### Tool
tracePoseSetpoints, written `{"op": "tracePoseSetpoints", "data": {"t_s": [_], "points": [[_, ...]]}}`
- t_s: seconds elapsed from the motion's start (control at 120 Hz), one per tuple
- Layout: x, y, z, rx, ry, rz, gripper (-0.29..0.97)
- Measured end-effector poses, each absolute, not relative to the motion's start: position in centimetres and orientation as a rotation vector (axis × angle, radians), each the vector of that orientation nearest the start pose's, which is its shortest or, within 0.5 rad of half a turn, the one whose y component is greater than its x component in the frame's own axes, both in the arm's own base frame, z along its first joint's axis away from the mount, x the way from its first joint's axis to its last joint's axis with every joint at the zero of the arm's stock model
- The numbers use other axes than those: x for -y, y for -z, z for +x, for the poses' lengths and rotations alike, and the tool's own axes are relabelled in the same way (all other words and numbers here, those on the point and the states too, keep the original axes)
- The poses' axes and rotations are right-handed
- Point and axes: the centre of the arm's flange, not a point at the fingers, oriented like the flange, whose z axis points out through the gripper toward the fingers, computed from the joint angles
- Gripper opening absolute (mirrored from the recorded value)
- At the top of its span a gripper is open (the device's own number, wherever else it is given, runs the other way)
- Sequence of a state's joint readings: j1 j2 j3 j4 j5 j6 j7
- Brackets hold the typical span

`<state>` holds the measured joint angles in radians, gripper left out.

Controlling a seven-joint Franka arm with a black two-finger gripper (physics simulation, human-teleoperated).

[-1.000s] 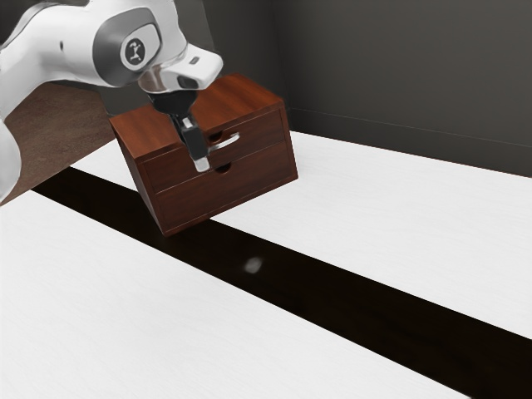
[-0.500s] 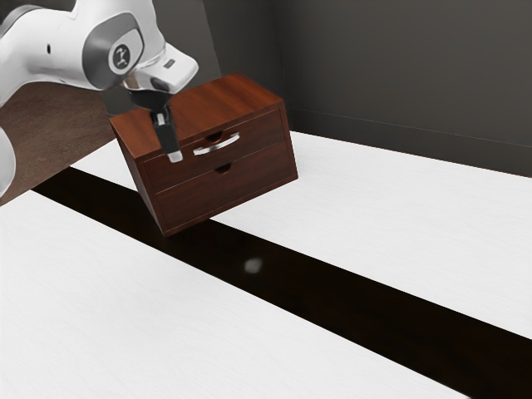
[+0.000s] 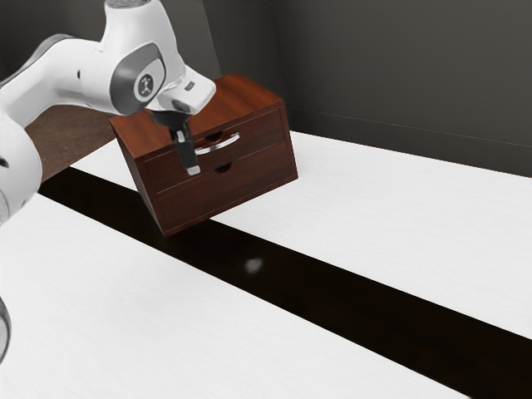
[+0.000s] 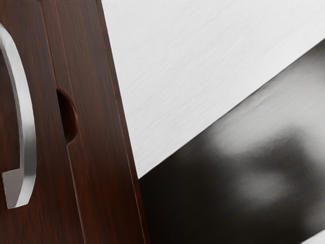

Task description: Pull the drawer handle with one arm to open the drawer

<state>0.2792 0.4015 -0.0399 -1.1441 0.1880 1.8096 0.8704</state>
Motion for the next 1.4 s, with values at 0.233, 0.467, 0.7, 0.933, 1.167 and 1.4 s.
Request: {"op": "tracePoseSetpoints", "data": {"t_s": [0.233,0.467,0.7,0.933,1.167,1.4], "points": [[-20.3,-58.8,67.6,-0.843,0.197,-2.703,0.68],[-19.9,-58.0,68.7,-0.826,0.235,-2.692,0.68],[-18.6,-59.2,69.7,-0.838,0.333,-2.63,0.62],[-18.5,-57.7,70.8,-0.847,0.363,-2.616,0.54],[-18.8,-57.2,71.1,-0.789,0.388,-2.633,0.5],[-20.1,-56.2,71.9,-0.705,0.409,-2.648,0.48]]}}
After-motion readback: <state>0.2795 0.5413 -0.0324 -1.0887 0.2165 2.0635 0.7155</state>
